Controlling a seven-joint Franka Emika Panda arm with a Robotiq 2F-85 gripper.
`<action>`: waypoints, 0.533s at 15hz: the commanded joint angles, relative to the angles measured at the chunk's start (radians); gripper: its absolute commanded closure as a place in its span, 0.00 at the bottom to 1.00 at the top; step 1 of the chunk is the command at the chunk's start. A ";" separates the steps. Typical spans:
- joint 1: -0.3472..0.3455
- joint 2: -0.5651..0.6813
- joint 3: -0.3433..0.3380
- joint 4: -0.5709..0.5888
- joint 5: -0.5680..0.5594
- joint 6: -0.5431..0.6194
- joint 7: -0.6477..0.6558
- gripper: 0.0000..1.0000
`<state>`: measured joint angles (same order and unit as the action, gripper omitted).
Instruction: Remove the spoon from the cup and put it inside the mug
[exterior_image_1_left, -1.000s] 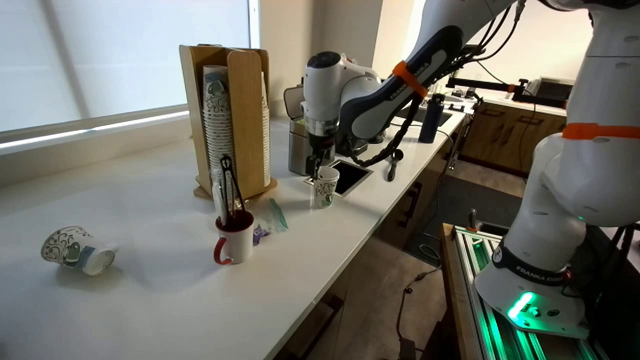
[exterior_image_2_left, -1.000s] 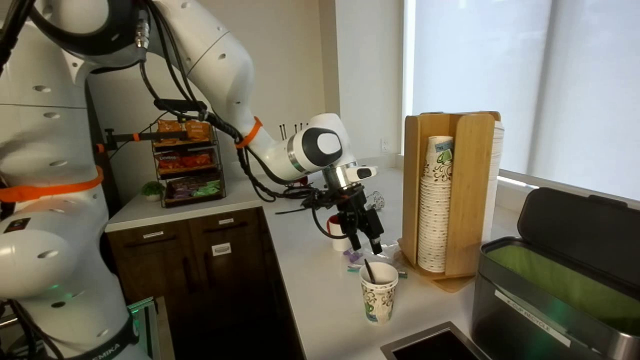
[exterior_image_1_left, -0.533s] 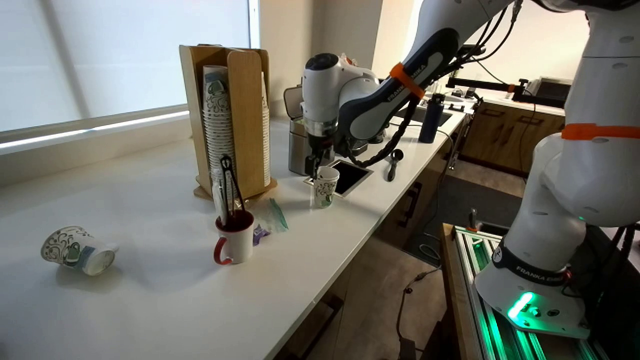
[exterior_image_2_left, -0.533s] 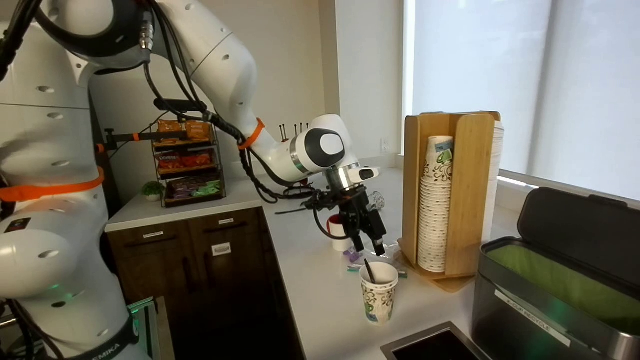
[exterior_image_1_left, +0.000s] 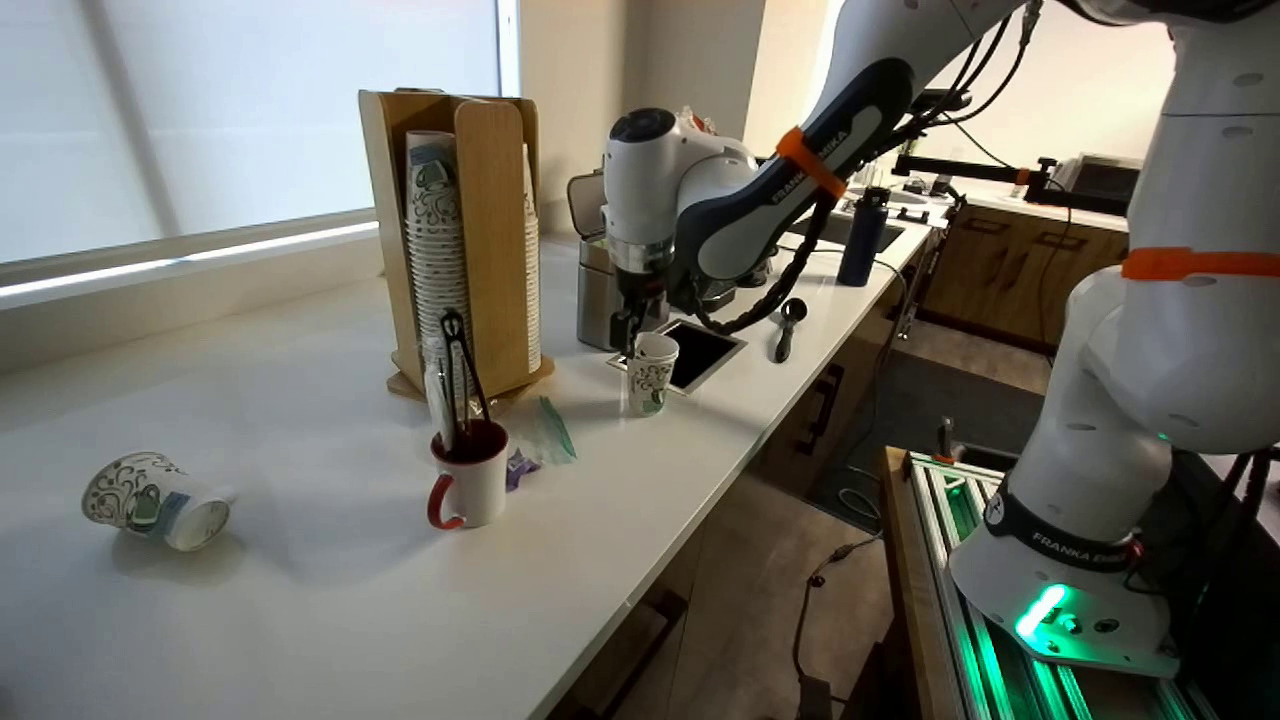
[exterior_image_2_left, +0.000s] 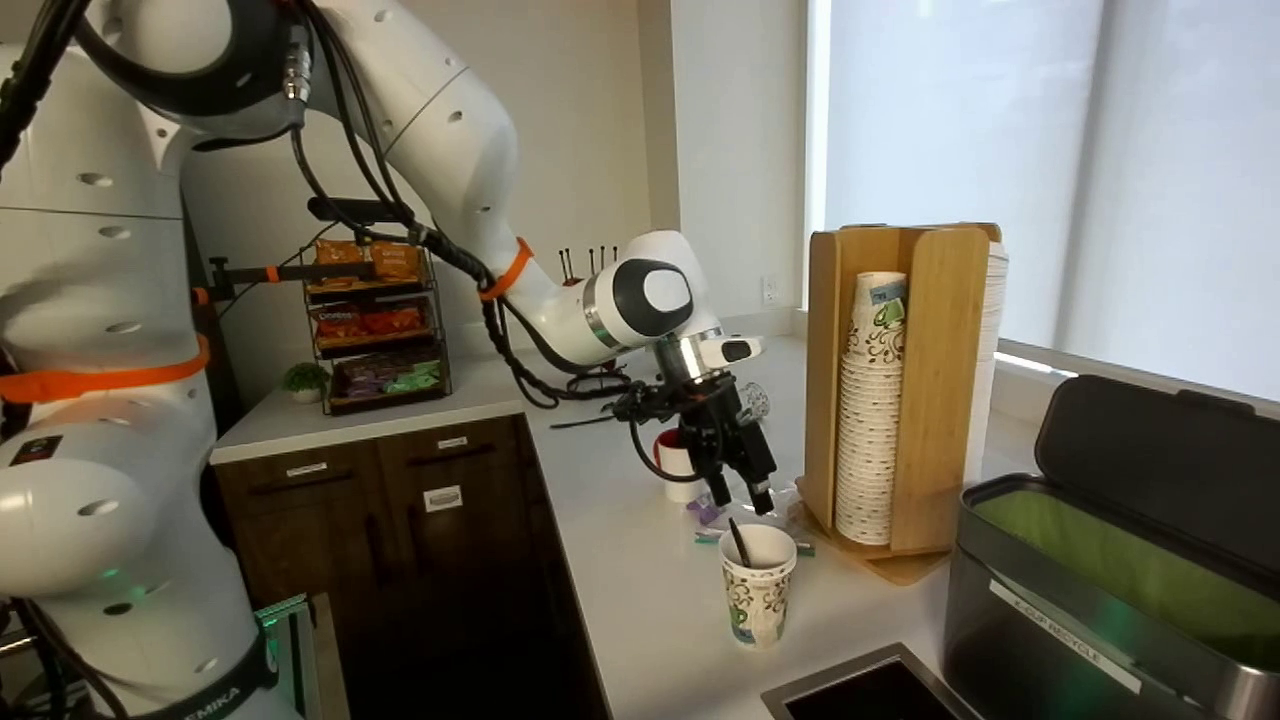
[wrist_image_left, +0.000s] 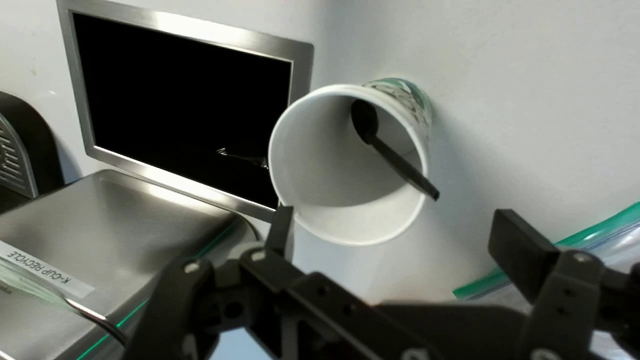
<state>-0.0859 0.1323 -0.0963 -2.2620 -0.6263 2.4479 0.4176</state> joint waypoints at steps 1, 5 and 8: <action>0.022 0.022 -0.015 0.012 -0.011 -0.022 0.010 0.00; 0.028 0.027 -0.020 0.010 -0.019 -0.020 0.016 0.00; 0.034 0.029 -0.029 0.010 -0.024 -0.033 0.026 0.22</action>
<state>-0.0719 0.1533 -0.1080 -2.2601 -0.6264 2.4477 0.4173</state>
